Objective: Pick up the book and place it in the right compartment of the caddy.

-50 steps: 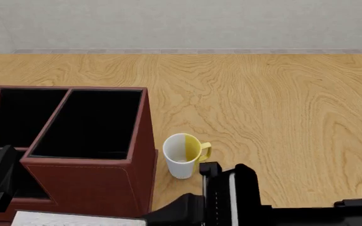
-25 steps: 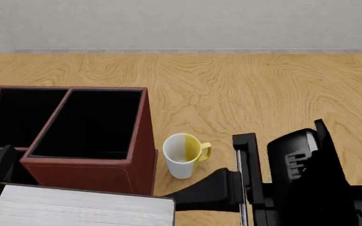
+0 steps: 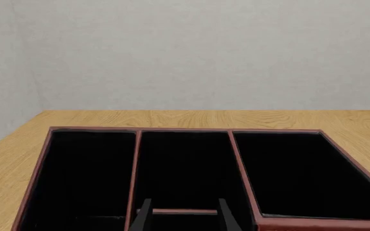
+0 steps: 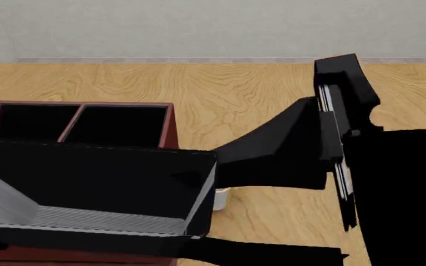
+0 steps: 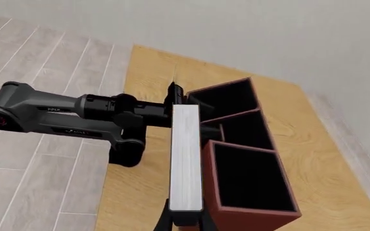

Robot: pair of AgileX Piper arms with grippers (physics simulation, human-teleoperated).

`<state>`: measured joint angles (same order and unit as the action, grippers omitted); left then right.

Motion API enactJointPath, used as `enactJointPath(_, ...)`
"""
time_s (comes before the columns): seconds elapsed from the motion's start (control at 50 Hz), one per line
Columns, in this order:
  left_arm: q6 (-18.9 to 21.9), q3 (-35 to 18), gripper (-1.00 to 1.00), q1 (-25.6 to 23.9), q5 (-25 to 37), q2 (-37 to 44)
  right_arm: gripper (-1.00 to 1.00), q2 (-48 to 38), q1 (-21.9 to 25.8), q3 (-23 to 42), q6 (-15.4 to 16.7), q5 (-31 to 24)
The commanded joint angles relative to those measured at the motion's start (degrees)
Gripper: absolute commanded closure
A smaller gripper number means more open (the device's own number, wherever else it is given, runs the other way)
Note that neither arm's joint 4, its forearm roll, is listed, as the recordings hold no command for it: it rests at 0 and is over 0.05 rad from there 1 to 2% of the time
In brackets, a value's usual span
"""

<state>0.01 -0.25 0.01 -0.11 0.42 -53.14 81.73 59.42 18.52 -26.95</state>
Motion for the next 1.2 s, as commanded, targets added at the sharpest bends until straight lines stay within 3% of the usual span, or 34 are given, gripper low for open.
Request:
enactJointPath(0.02, 0.0, 0.0, -1.0, 0.0, 0.0, 0.0, 1.0, -2.61, 0.94, 8.97, -0.65, -4.32)
enactJointPath(0.34, 0.0, 0.0, -1.0, 0.0, 0.0, 0.0, 1.0, -6.5, -0.51, 14.84, -0.93, -5.28)
enactJointPath(0.52, 0.0, 0.0, -1.0, 0.01, 0.0, -0.01, 1.0, -7.04, -4.35, 18.06, -2.34, -5.49)
enactJointPath(0.64, 0.01, 0.0, -1.0, 0.01, 0.0, -0.01, 1.0, -6.86, -7.38, 16.79, -3.61, -4.04)
enactJointPath(0.76, 0.0, 0.0, -1.0, 0.0, 0.0, 0.0, 1.0, -6.42, -9.24, 14.82, -7.83, -0.44)
enactJointPath(0.94, 0.01, 0.0, -1.0, 0.0, 0.0, 0.0, 1.0, -6.83, -11.47, 14.19, -8.68, 0.85)
enactJointPath(1.14, 0.0, 0.0, -1.0, 0.01, 0.0, 0.01, 1.0, -9.4, -10.45, 12.23, -9.14, 2.6)
enactJointPath(1.2, 0.02, 0.0, -1.0, 0.0, 0.0, -0.01, 1.0, -11.46, -10.24, 12.1, -7.49, 2.56)
